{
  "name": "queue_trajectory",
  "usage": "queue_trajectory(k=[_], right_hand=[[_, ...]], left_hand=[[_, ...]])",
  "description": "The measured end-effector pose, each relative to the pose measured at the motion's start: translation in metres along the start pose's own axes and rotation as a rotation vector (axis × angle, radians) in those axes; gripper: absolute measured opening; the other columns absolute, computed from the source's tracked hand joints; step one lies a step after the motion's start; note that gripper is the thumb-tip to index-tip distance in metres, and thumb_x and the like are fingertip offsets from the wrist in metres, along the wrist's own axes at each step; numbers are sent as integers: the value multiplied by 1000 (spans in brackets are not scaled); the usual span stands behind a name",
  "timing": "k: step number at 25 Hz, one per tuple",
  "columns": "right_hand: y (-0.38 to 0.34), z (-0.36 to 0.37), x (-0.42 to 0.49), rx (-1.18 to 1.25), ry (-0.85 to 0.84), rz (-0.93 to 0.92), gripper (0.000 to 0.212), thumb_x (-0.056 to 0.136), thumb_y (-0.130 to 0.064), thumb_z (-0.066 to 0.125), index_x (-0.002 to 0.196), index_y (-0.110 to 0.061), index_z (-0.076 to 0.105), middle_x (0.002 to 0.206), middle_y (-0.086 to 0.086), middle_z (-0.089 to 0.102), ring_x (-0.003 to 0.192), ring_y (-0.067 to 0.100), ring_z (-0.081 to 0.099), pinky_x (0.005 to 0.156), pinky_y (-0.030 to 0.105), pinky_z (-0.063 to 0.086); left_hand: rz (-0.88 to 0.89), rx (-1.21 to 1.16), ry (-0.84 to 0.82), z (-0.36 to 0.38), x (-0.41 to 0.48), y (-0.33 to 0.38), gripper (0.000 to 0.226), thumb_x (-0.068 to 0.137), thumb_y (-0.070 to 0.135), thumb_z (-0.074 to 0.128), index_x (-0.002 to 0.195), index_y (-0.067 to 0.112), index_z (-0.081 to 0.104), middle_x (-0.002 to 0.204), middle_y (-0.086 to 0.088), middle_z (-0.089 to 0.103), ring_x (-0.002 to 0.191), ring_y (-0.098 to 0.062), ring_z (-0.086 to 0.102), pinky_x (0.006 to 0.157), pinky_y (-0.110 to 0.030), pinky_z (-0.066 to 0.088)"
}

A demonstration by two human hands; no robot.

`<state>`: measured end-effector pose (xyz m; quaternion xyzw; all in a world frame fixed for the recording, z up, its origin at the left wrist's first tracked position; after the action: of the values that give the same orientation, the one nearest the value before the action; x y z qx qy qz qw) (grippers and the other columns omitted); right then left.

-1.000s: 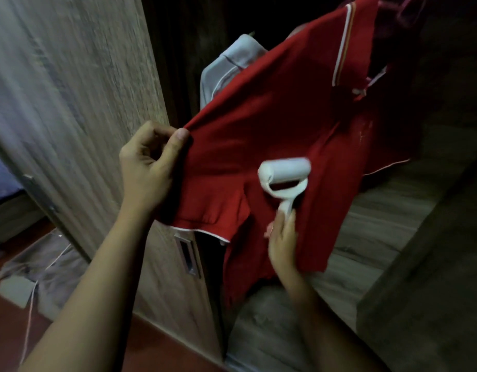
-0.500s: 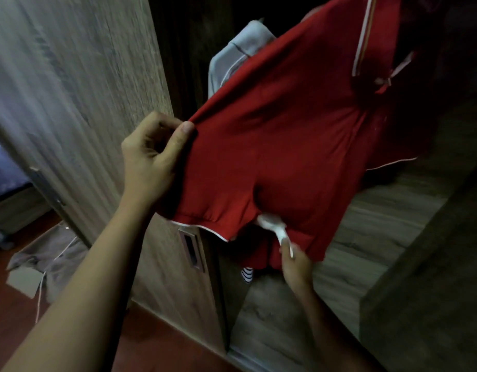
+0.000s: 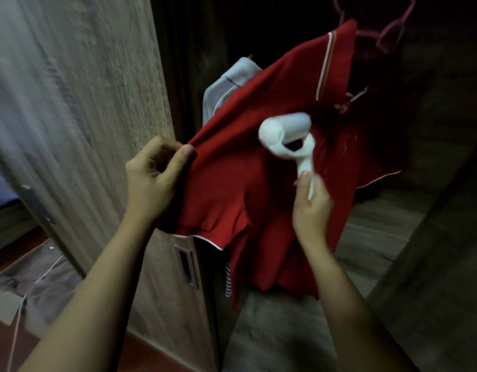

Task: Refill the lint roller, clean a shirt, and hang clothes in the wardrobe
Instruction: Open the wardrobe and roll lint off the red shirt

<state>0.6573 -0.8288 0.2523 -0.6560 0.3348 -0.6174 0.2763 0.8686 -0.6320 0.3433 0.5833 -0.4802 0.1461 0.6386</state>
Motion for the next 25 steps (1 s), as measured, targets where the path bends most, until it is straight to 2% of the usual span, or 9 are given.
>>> queue_trajectory(k=[2,4,5,9,13,16,20,22,25], right_hand=[[46,21,-43,-124,-181,106,43,91,-44,38,76,-7,55,65,9,60,58,14,54,54,32,30],[91,33,-87,-269,-385,242,34,94,-38,43,73,-14,52,70,14,65,70,31,64,54,30,30],[105,31,-96,-296,-414,293,32,95,-36,43,73,-15,53,72,16,66,74,35,65,55,30,30],[95,-9,-23,-246,-91,258,48,94,-38,36,83,1,62,84,28,67,81,40,63,65,38,42],[77,-50,68,-141,66,243,47,98,-38,31,85,-5,62,81,17,61,81,28,58,71,32,37],[94,-27,32,-194,-67,286,44,99,-34,32,83,-2,59,81,21,62,75,27,56,63,28,28],[146,27,-111,-262,-511,380,39,96,-41,35,76,-15,56,84,21,68,82,36,64,64,34,38],[153,17,-106,-272,-450,423,41,97,-37,36,80,-10,61,84,20,69,83,36,64,69,36,43],[133,-14,-15,-197,-195,384,38,99,-26,34,79,-6,60,78,22,62,81,36,62,65,35,36]], left_hand=[[3,-10,5,-1,0,-1,19,88,25,64,72,34,58,66,24,62,59,7,50,58,-15,40],[10,-15,1,-2,0,-2,18,87,26,63,72,35,59,67,23,63,61,6,51,59,-15,41],[15,-6,-3,-2,0,-1,18,87,25,63,73,35,58,68,24,63,61,7,51,60,-13,41],[27,10,-15,0,1,2,24,88,20,63,72,36,59,68,27,63,60,10,52,59,-9,40],[26,9,-8,0,0,3,26,88,17,63,72,36,58,67,29,62,59,12,52,58,-6,39],[32,25,-7,1,-1,6,24,89,15,63,75,33,56,66,31,61,59,13,52,58,-5,38],[32,46,-1,-1,0,7,24,88,16,63,74,34,56,66,31,61,60,13,52,59,-5,38],[38,60,-6,0,0,9,25,89,15,63,75,34,55,67,32,61,60,14,53,60,-4,39],[46,73,-1,0,-1,11,24,89,15,62,75,33,55,68,33,61,61,14,53,60,-4,39]])
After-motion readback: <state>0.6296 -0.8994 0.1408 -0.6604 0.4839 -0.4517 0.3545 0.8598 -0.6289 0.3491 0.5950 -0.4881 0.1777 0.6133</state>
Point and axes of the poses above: each hand's wrist, its own x-axis towards the middle knuckle, its own z-axis out of the palm, y = z × x, the point moved 9 cm from there along x, towards the middle knuckle
